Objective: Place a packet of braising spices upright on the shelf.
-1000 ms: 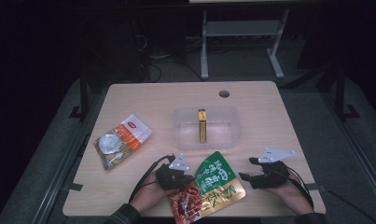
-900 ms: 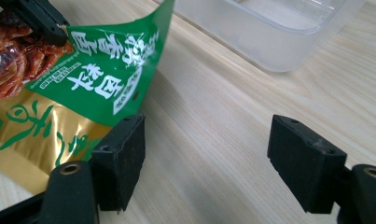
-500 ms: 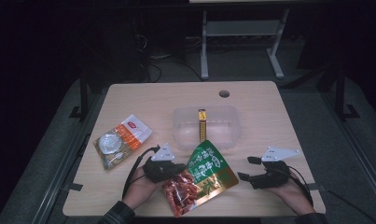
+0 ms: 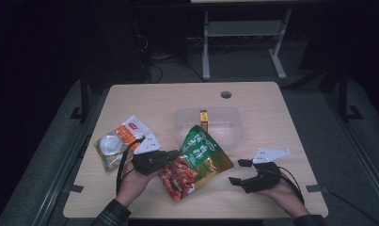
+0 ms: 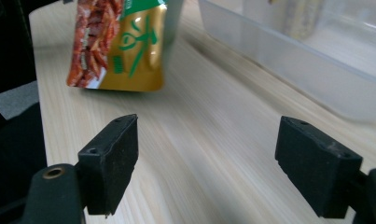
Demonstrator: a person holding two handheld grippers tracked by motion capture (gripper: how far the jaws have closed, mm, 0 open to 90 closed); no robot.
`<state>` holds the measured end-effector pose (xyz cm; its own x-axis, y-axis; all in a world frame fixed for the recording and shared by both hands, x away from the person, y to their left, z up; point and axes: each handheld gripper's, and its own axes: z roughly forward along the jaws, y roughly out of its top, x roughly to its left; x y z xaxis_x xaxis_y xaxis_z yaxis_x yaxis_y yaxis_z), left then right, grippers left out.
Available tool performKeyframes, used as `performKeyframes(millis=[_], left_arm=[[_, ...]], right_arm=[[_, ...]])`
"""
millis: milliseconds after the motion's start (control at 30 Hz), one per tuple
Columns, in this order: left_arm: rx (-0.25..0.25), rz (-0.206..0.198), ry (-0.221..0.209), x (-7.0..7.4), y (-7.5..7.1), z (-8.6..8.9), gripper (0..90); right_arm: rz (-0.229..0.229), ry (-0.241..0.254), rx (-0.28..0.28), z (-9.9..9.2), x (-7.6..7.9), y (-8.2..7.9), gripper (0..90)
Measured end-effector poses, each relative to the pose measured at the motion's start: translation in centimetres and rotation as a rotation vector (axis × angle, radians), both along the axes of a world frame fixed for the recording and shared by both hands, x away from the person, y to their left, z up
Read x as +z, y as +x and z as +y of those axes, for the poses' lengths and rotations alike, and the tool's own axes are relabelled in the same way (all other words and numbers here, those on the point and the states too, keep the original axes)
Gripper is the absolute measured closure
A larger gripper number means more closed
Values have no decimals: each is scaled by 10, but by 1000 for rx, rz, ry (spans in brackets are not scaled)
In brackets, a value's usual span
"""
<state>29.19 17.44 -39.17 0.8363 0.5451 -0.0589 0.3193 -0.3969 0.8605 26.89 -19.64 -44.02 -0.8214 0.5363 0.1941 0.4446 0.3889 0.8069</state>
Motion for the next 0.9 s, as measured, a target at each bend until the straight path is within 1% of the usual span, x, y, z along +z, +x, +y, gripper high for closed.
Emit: performKeyframes(millis=[133,200,233,333,433,500,567,600,667,733,767,800,833,867,900], left_arm=[[10,-8,-30,4,2,1,896],[15,-6,-45,6,3,0,896],[15,-8,-47,7,3,-1,896],[14,-23,-65,12,3,-6,896],[14,-34,-92,16,2,-9,896],[14,-37,-109,17,0,-9,896],[17,-39,-123,18,-1,-9,896],[18,-40,-126,18,-1,-9,896],[22,-36,-139,18,-1,-9,896],[24,-35,-143,17,-1,-8,895],[25,-37,-145,17,-1,-8,895],[27,-36,-149,16,-1,-9,895],[29,-34,-147,15,-1,-10,895],[27,-36,-140,14,-1,-10,895],[26,-37,-136,13,-2,-11,895]], right_arm=[[-1,39,18,12,3,5,203],[-14,57,21,18,6,8,203],[-7,72,21,21,7,10,203],[-33,95,22,31,10,14,207],[-44,131,15,37,12,17,228],[-44,172,8,39,13,19,256],[-30,222,8,39,13,21,306],[-30,241,8,40,12,22,332],[-12,264,18,42,11,24,383],[-12,272,18,44,11,24,460],[-5,280,23,44,10,25,481],[2,288,20,44,10,25,521],[6,304,28,45,11,26,571],[6,311,28,45,11,26,600],[-1,320,31,46,12,27,643]])
